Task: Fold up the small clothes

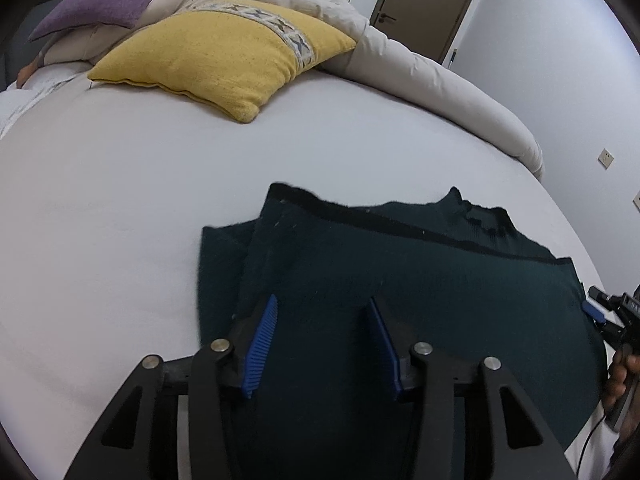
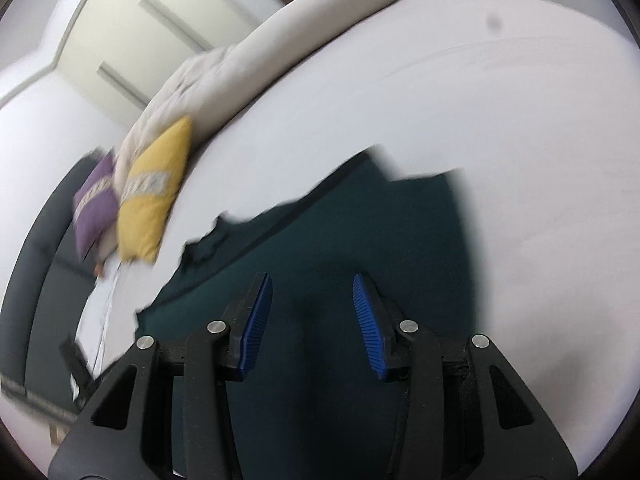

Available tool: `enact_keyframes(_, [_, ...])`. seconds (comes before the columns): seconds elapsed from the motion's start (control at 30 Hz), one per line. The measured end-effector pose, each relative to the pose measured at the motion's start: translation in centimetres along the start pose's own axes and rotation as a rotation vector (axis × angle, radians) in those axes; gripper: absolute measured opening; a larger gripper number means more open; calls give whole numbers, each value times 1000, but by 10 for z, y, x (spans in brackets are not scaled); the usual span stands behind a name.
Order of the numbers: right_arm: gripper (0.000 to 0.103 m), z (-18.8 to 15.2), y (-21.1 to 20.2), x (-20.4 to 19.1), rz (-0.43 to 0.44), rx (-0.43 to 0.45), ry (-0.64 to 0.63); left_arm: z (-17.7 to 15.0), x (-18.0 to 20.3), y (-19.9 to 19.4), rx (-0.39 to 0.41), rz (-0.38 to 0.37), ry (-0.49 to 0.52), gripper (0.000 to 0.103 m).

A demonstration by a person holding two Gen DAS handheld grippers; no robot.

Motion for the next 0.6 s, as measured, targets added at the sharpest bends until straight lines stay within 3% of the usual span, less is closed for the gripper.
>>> enact_keyframes(0.07, [44, 5, -15, 19, -22, 37, 48, -7, -3, -8, 7, -3, -1, 49])
enact_keyframes(0.13, [51, 8, -32, 38, -109, 70, 75, -14, -6, -18, 17, 0, 0, 50])
enact_keyframes(0.2, [56, 6, -45, 51, -99, 76, 103, -20, -11, -31, 18, 51, -18, 57])
enact_keyframes(0.3, [69, 1, -58, 60, -100, 85, 116, -25, -14, -52, 57, 26, -73, 62])
enact_keyframes(0.4, [75, -9, -56, 53, -64, 50, 104, -23, 3, -63, 78, -46, -78, 63])
enact_keyframes(0.6, [75, -29, -41, 40, 4, -34, 119, -12, 66, -45, 63, -170, -2, 65])
Point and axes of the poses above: each gripper's, at about its wrist camera, not at the fingertips, and y roughly the way its jaws point, x to its right, z to its top, the point moved 5 cm from there along y, roughly the way its jaws point, and after that the axes turned 7 degrees about y, right-handed, at the moved point
